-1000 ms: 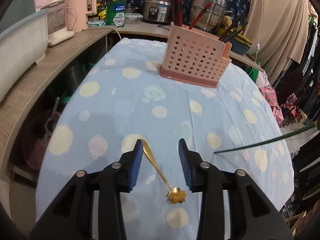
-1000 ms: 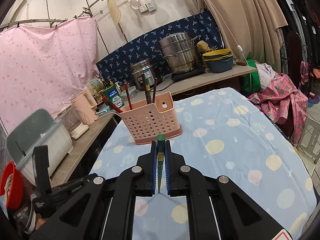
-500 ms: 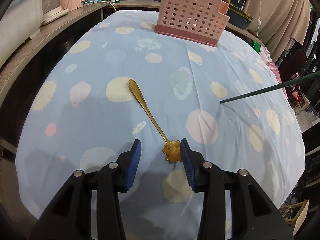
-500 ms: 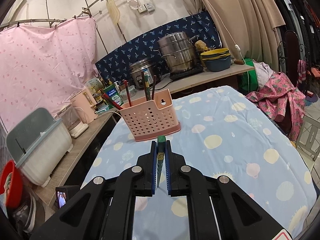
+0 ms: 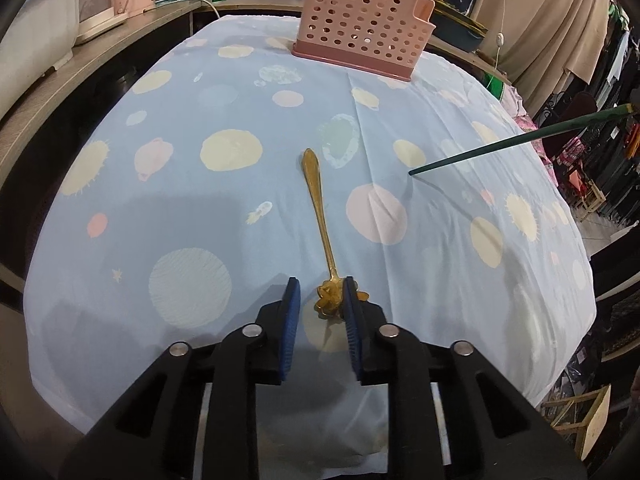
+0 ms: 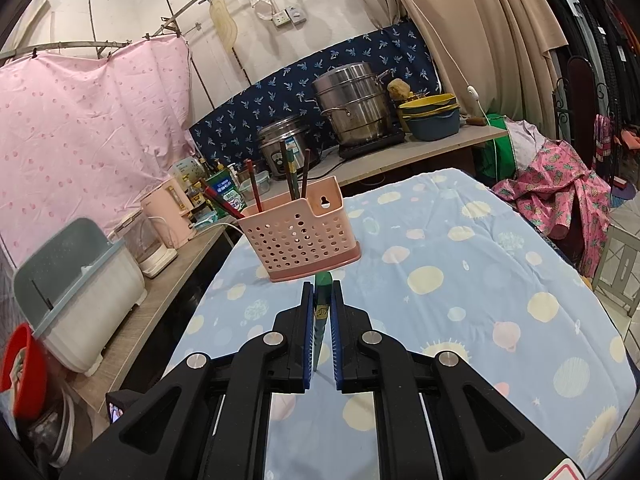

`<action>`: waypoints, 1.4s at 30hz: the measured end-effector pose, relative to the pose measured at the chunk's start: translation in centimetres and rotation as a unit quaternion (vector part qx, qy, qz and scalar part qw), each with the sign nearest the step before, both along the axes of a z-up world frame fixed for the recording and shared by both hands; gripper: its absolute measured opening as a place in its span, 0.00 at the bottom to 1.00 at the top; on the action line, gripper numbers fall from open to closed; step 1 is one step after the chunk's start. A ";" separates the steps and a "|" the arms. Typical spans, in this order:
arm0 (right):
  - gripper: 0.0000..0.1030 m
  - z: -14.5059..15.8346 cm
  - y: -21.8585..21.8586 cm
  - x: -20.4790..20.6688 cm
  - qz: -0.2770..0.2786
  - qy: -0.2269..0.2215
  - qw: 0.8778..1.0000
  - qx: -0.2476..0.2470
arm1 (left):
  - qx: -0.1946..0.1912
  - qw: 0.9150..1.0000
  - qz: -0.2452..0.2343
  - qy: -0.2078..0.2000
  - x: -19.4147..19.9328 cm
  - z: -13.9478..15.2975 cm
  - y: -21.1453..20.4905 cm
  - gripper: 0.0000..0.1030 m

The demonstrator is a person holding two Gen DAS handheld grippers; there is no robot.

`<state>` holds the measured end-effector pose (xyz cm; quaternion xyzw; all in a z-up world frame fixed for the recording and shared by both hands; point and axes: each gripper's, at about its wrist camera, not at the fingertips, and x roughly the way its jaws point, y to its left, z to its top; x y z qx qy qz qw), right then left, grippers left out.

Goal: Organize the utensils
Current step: 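Carry the spoon to the pink holder with the left tool while the right tool carries the chopstick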

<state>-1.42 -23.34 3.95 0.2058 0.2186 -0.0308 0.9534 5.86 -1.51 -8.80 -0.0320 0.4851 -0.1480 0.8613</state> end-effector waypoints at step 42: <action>0.08 1.1 1.7 0.0 0.018 -0.012 1.000 -0.009 | -0.021 0.995 0.013 -0.094 1.4 8.2 1.7 0.25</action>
